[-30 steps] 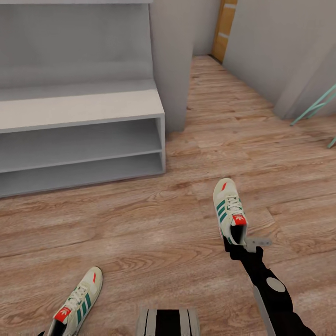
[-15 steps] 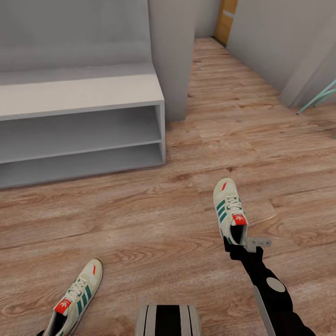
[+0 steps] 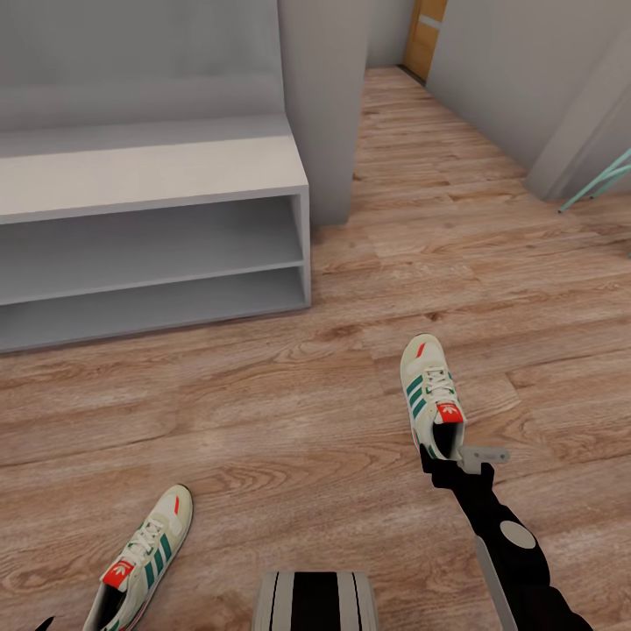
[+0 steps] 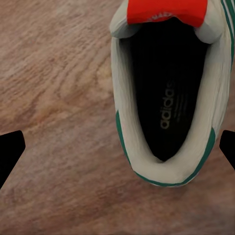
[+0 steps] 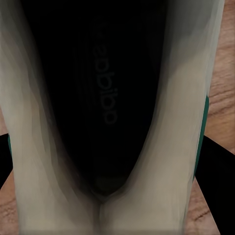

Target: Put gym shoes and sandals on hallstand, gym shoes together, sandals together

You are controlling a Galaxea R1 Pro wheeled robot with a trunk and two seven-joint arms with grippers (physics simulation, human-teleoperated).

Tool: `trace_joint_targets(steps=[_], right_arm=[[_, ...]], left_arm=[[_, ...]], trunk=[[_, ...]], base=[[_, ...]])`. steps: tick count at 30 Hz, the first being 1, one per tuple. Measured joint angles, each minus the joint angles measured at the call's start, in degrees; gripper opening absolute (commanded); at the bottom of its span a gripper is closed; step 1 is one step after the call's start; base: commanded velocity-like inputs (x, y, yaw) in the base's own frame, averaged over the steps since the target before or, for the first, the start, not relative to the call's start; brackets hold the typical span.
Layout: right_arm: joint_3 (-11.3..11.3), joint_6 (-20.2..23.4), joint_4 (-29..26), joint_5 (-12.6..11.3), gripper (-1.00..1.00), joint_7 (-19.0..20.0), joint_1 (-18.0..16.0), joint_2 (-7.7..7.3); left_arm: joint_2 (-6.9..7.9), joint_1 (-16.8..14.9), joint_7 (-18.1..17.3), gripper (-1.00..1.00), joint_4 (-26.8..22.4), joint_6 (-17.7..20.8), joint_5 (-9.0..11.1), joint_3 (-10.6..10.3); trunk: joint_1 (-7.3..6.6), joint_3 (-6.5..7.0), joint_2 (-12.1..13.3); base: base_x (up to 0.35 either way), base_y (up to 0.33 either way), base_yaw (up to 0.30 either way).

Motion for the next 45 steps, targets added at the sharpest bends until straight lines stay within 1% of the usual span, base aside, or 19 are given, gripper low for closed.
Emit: trace_joint_targets(steps=[6, 13, 25, 30, 40, 45], right_arm=[[0.0, 0.0, 0.0, 0.0, -1.00, 0.0, 0.0, 0.00], [0.0, 0.0, 0.0, 0.0, -1.00, 0.0, 0.0, 0.00], [-0.1, 0.0, 0.0, 0.0, -1.00, 0.0, 0.0, -0.01], [-0.1, 0.0, 0.0, 0.0, -1.00, 0.0, 0.0, 0.00], [-0.1, 0.0, 0.0, 0.0, -1.00, 0.0, 0.0, 0.00], [-0.1, 0.0, 0.0, 0.0, -1.00, 0.0, 0.0, 0.00]], left_arm=[[0.00, 0.0, 0.0, 1.00, 0.0, 0.0, 0.0, 0.1], [-0.04, -0.1, 0.0, 1.00, -0.1, 0.1, 0.0, 0.2], [-0.15, -0.1, 0.0, 1.00, -0.1, 0.0, -0.1, 0.1], [-0.17, -0.1, 0.0, 1.00, -0.1, 0.0, -0.2, 0.1], [-0.18, -0.1, 0.0, 1.00, -0.1, 0.0, -0.2, 0.1], [-0.18, -0.1, 0.0, 1.00, -0.1, 0.0, -0.2, 0.0]], trunk=[[0.00, 0.00, 0.0], [0.00, 0.00, 0.0], [0.00, 0.00, 0.0], [0.00, -0.14, 0.0], [0.00, -0.19, 0.0], [0.00, -0.25, 0.0]], base=[[0.000, 0.001, 0.000], [0.000, 0.143, 0.000], [0.000, 0.011, -0.002], [0.000, 0.000, -0.096], [0.000, 0.000, -0.011], [0.000, 0.000, -0.158]])
